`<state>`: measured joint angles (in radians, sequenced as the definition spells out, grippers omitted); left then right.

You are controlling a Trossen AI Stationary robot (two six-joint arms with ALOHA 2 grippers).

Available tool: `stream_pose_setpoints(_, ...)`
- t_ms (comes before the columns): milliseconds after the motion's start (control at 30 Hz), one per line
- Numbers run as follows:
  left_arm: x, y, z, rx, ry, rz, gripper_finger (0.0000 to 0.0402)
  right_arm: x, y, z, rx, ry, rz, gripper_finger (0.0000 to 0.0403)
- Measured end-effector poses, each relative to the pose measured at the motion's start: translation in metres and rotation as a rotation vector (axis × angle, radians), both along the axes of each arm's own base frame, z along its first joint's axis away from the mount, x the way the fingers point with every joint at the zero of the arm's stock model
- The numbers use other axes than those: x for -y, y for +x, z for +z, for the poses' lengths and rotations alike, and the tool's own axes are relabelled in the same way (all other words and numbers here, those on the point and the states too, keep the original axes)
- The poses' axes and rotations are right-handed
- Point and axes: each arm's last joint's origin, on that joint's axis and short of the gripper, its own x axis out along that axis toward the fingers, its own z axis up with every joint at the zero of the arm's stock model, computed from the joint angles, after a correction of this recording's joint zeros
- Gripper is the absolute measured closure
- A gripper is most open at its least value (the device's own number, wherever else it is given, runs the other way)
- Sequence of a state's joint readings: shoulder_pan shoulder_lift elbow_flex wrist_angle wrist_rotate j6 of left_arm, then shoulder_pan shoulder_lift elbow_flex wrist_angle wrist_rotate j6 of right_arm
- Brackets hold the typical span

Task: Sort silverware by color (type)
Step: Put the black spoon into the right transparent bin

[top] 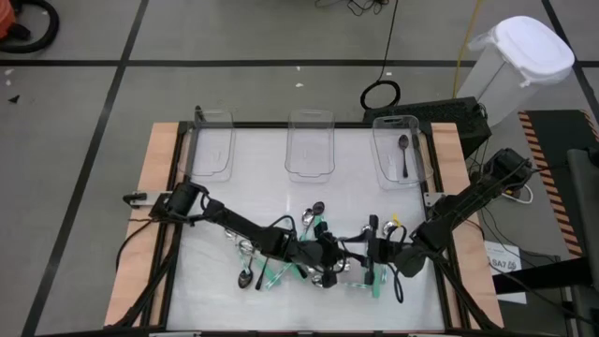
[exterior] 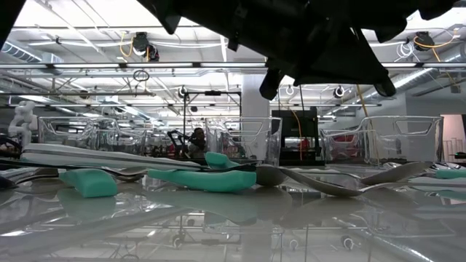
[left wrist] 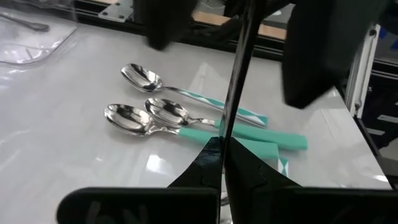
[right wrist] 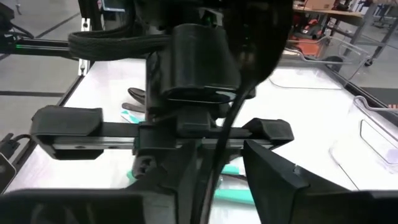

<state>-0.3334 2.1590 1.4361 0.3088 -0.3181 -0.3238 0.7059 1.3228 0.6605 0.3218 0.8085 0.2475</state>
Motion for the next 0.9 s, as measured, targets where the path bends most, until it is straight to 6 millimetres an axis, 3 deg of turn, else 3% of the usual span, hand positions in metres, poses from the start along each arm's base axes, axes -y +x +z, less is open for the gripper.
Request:
stream_pose_setpoints(400, -0.0009, 0.0002, -0.0002, 0.000, -0.002, 0.012, 0.0395, 0.0003, 0.0000, 0.0005, 0.003, -0.016, -0.005, 0.0393)
stream_pose_setpoints(900, -0.0003, 0.0001, -0.0004, 0.001, -0.019, 0.018, 0.0381, 0.0018, -0.0020, 0.0033, -0.001, -0.020, 0.005, 0.0398)
